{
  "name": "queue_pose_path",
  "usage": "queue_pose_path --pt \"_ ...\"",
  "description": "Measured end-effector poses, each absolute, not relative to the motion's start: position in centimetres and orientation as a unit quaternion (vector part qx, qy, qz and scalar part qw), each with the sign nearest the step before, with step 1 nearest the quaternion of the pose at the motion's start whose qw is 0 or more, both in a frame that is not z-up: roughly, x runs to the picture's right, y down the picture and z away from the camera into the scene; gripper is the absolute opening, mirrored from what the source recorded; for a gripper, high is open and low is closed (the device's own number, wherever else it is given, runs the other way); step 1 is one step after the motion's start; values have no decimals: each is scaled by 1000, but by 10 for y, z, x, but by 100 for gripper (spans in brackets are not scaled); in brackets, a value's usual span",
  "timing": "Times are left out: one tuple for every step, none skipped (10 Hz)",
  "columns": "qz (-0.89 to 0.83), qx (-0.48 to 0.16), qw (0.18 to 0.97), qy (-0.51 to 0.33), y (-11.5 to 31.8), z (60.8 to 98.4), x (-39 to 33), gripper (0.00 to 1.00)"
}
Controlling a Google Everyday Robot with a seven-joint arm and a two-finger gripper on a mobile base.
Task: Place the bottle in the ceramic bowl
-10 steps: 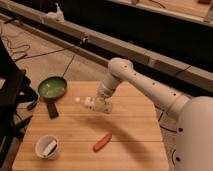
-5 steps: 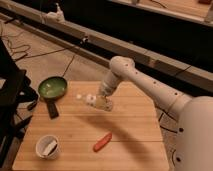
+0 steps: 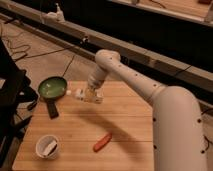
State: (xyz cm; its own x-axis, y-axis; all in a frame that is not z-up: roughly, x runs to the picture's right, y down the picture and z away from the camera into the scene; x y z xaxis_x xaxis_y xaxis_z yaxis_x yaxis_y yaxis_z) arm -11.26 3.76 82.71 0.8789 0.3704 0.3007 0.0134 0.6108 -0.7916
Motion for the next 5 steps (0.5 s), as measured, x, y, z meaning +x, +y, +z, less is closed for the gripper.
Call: queue_pose_path --pt "95 -433 867 -227 33 833 -126 0" --pt "90 -434 866 -231 27 840 -140 0" --pt "86 -434 866 -233 21 845 -149 0" --pt "83 -432 866 -236 13 851 -161 0" --pt "78 -429 868 -238 5 858 -174 0"
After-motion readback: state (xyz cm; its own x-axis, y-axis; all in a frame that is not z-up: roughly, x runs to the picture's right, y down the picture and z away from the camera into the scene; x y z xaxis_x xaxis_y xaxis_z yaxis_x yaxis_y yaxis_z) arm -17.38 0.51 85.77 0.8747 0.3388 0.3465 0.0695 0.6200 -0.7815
